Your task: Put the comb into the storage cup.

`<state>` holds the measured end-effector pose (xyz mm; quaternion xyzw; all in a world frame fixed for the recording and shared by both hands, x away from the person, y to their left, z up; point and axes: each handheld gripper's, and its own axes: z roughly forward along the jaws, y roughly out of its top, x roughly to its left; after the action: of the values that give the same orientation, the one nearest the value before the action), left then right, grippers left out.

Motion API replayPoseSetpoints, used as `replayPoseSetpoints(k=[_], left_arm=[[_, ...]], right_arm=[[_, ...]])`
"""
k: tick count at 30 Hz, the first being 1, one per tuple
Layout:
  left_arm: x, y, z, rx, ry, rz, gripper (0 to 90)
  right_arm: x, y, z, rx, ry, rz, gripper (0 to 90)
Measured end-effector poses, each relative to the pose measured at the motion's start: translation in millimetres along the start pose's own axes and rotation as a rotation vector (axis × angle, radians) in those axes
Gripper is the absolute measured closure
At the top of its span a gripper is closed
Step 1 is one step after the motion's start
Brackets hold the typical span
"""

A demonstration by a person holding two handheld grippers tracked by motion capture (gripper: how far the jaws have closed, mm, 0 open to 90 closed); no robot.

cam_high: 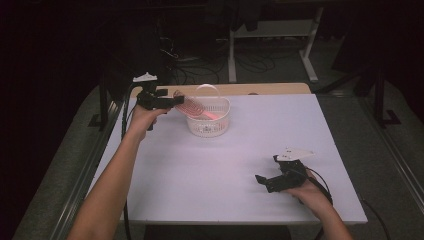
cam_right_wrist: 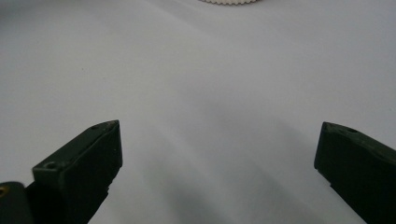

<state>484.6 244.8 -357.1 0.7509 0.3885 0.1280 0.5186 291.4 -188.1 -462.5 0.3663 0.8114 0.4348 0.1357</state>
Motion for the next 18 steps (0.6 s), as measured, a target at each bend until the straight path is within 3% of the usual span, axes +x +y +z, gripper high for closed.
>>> replayPoseSetpoints(k=[14,18], left_arm=[[-6.9,-6.5,-27.4,0.015,-0.013,0.087,0.0],[-8.4,-9.6,-35.8,0.009,-0.02,0.095,0.0]], right_arm=[[-0.7,-0.1,-0.5,-0.004,0.006,0.003,0.4],[-1.2,0.0,-0.6,-0.005,0.006,0.004,0.4]])
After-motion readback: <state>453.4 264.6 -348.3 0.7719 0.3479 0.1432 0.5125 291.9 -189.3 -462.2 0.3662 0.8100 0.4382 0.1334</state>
